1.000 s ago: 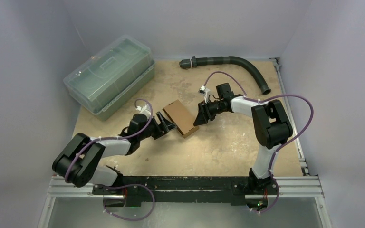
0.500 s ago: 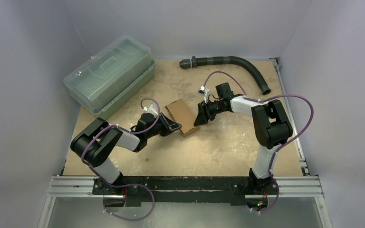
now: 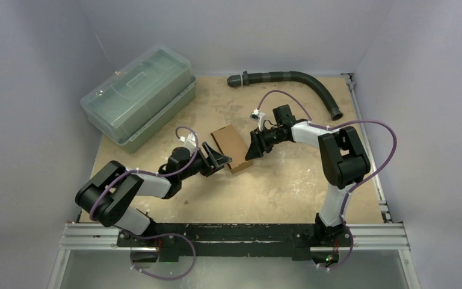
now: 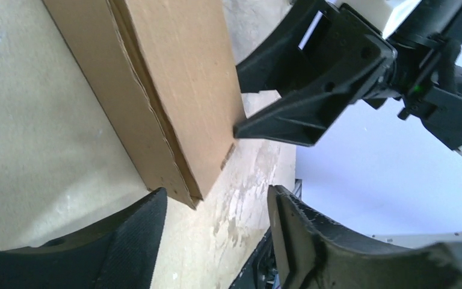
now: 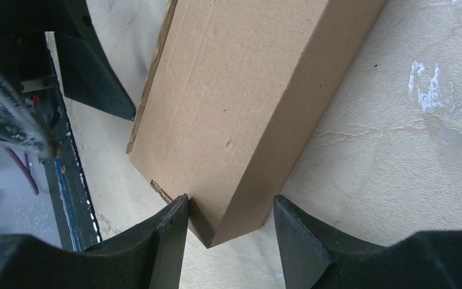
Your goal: Fold the paper box
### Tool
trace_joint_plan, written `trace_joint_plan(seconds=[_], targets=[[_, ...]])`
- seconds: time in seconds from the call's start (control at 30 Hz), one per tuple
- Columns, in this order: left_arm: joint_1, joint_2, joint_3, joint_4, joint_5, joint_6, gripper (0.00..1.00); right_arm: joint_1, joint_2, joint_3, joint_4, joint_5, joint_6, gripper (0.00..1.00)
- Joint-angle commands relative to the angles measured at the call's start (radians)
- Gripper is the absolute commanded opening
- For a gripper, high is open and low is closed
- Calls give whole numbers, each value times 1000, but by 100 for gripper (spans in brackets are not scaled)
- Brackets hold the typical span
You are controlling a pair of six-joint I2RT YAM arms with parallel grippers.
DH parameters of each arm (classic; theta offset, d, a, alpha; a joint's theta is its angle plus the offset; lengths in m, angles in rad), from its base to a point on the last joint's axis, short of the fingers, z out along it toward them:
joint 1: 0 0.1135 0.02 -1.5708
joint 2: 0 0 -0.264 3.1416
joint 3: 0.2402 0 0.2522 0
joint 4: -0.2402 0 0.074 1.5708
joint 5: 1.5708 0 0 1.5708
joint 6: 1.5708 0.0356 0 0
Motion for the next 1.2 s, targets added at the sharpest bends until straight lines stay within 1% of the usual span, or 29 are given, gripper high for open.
trace_joint_plan(seconds=[0.0, 0.27, 0.43, 0.63, 0.73, 0.83, 0.9, 1.0, 1.03, 1.13, 1.17], targets=[[-25, -68, -30, -3, 18, 24, 64, 17, 45, -1, -29, 108, -60, 56], [-103, 8, 31, -18, -25, 4, 65, 19, 42, -2, -27, 114, -60, 56], [-131, 41, 76, -57, -58, 3, 59, 19, 42, -2, -28, 114, -60, 56], [-140, 67, 124, -99, -77, 14, 43, 20, 42, -2, -28, 114, -59, 56], [-140, 88, 146, -111, -76, 26, 32, 21, 40, -2, -28, 115, -60, 56], [-140, 95, 158, -114, -66, 42, 24, 22, 42, -4, -28, 117, -62, 56], [-137, 85, 170, -135, -60, 75, 23, 21, 42, -4, -29, 118, -63, 56], [-138, 52, 213, -222, -48, 183, 25, 21, 42, -4, -29, 118, -64, 56], [-138, 39, 234, -266, -43, 230, 27, 22, 43, -4, -30, 119, -64, 56], [-138, 3, 308, -457, -35, 357, 37, 22, 43, -4, -29, 121, -64, 56], [-138, -8, 319, -500, -27, 387, 38, 22, 44, -4, -30, 120, -64, 56]])
